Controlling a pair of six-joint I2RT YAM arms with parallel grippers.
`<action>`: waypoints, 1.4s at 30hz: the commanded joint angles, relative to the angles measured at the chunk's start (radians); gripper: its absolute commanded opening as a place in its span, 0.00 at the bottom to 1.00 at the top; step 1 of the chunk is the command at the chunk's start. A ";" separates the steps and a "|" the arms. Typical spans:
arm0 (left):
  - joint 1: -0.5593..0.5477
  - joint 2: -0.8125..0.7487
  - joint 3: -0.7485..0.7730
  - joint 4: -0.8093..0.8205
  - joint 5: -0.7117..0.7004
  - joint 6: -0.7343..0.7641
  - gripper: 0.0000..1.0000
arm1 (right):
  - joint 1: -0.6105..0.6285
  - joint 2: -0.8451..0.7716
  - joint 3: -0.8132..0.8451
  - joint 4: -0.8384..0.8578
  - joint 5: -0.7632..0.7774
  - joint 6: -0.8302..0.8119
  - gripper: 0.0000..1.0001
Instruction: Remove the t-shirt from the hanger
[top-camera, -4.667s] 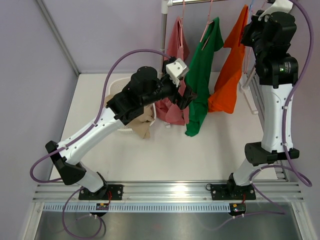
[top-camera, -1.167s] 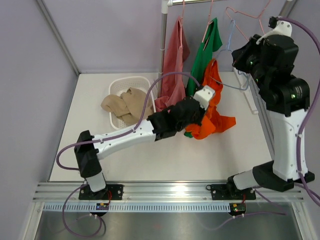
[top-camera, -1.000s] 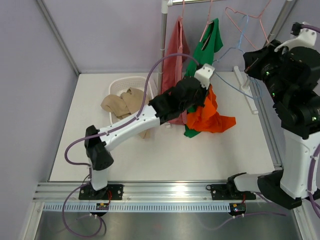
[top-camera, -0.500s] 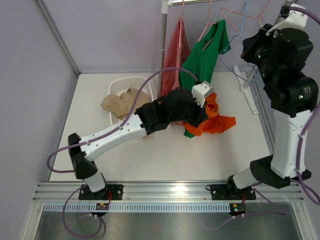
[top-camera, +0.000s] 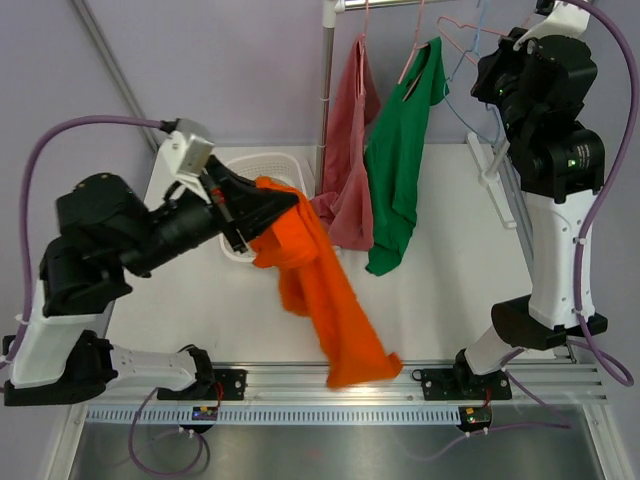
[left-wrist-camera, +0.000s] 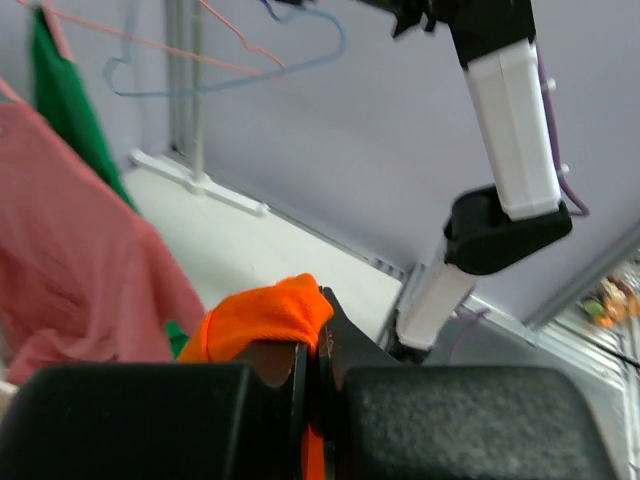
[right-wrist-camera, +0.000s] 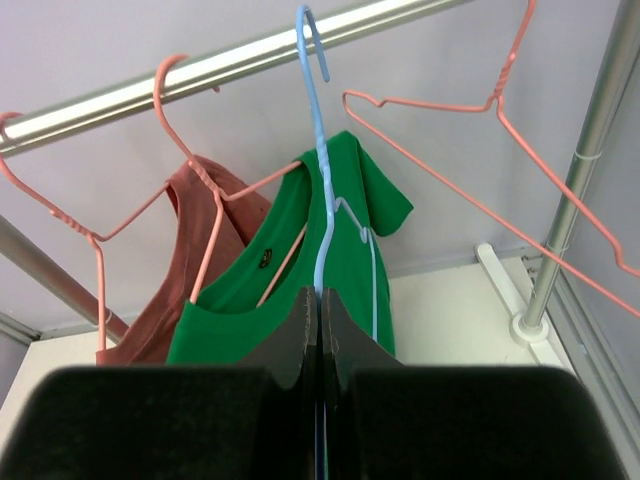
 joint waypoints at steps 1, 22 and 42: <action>0.005 -0.019 0.073 -0.027 -0.201 0.087 0.02 | -0.006 -0.030 0.025 0.100 0.015 -0.064 0.00; 0.532 0.297 0.359 0.045 -0.079 0.220 0.00 | -0.102 0.149 0.070 0.231 -0.117 -0.074 0.00; 0.965 0.598 0.400 0.291 0.239 0.045 0.00 | -0.109 -0.108 -0.604 0.389 -0.111 0.071 0.23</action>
